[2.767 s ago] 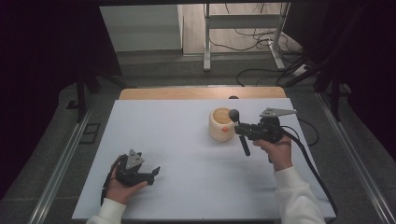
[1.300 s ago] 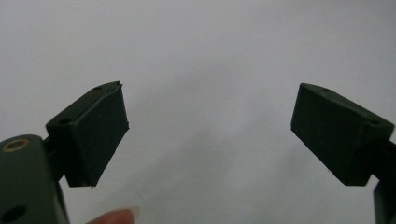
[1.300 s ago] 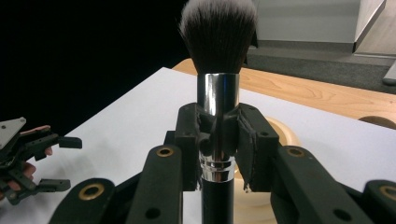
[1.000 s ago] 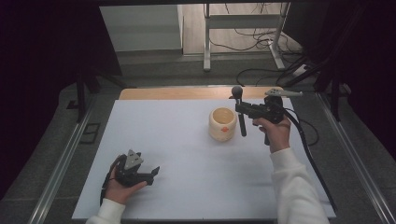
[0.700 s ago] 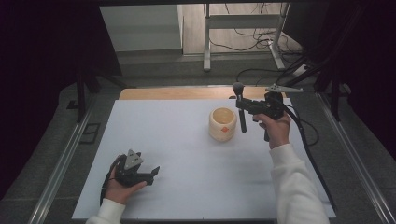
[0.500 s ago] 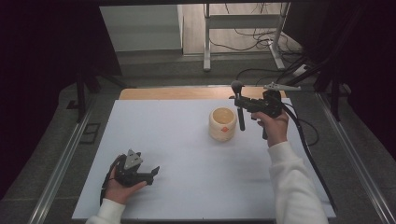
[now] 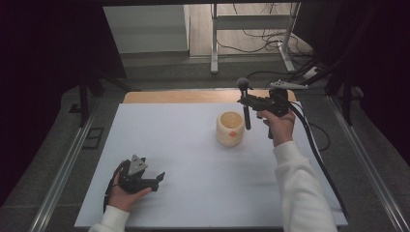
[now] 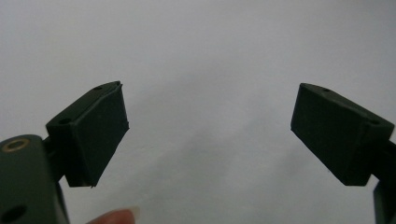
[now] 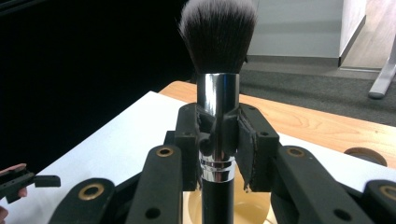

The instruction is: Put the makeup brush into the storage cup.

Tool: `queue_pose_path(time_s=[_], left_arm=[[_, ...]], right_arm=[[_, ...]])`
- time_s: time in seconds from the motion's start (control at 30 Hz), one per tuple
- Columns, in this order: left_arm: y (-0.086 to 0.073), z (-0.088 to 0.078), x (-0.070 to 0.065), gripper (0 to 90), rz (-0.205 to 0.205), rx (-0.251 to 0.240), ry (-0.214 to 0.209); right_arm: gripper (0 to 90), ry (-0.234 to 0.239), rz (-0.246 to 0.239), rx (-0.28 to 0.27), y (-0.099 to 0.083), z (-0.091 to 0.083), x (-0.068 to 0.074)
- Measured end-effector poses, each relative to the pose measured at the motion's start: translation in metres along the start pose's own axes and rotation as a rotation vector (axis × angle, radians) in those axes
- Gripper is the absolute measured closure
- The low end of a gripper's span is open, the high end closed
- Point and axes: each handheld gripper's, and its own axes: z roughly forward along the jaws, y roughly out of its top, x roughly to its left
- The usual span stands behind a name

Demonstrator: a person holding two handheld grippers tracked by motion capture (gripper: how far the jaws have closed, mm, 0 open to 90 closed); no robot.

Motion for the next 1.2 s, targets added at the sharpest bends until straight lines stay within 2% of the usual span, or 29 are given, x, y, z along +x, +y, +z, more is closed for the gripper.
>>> queue_pose_path(time_s=[0.4, 0.57, 0.97, 1.2], left_arm=[[0.0, 0.0, 0.0, 11.8, 0.0, 0.001, 0.0], [0.0, 0.0, 0.0, 11.8, 0.0, -0.001, -0.001], [0.0, 0.0, 0.0, 11.8, -0.005, -0.004, -0.001], [0.0, 0.0, 0.0, 11.8, -0.004, -0.004, -0.001]], right_arm=[[71.8, -0.025, -0.013, -0.027, 0.008, 0.008, 0.001], [71.7, -0.021, -0.016, -0.034, 0.009, 0.014, 0.001], [71.8, -0.053, -0.019, -0.064, 0.004, 0.031, 0.0], [71.7, -0.071, -0.037, -0.084, -0.002, 0.04, 0.002]])
